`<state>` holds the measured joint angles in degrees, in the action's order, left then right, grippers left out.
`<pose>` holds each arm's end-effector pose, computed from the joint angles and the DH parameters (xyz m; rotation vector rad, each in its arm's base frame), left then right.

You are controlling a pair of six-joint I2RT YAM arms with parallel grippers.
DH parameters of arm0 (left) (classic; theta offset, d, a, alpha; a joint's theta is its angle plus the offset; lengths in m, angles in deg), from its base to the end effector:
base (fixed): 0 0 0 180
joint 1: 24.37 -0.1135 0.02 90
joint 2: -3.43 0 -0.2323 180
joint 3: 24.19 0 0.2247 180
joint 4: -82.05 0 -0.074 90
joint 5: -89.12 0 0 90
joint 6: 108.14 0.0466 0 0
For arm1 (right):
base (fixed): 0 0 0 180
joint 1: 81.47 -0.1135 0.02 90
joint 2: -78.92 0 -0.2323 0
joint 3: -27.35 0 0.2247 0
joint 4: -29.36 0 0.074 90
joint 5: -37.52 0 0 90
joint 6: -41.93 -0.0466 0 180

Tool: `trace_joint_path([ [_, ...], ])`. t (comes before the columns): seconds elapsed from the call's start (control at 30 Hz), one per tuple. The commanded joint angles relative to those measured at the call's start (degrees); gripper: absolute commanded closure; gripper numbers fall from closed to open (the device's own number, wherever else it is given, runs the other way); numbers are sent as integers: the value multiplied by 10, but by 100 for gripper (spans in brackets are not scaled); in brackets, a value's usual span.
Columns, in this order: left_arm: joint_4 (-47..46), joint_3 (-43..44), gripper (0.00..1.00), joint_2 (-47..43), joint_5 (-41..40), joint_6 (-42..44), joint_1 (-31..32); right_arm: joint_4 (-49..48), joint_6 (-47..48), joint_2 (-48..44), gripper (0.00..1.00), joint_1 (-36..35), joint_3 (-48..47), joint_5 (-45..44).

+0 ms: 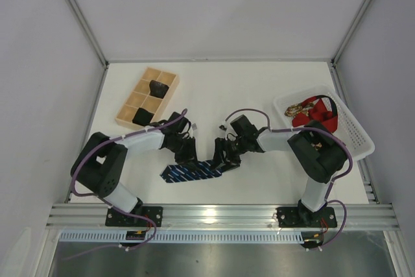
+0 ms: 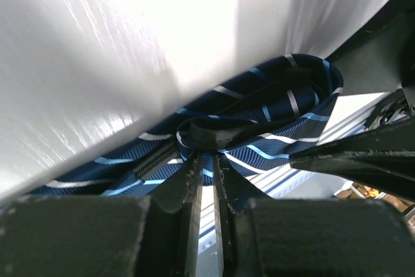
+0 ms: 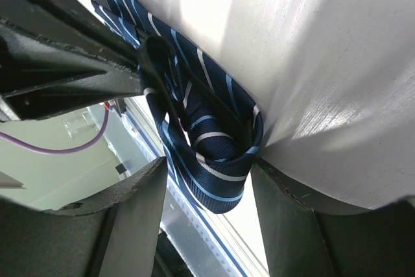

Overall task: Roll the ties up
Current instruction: Roll the tie

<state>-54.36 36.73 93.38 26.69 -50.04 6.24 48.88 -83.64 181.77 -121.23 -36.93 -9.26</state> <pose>0.2048 -0.1462 0.1267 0.0790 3.0110 -0.8700 0.2136 0.2192 0.1082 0.4168 -2.7700 -1.3590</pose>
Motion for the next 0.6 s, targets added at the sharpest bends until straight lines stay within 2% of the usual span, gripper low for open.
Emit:
trace_joint_path([
  [0.0, -24, -6, 85, 10, -8, 10, -6, 6, 20, 12, 40, 2, -7, -27],
  [0.57, -33, -26, 86, -2, -12, 7, -8, 54, 15, -10, 42, -12, -79, 4],
])
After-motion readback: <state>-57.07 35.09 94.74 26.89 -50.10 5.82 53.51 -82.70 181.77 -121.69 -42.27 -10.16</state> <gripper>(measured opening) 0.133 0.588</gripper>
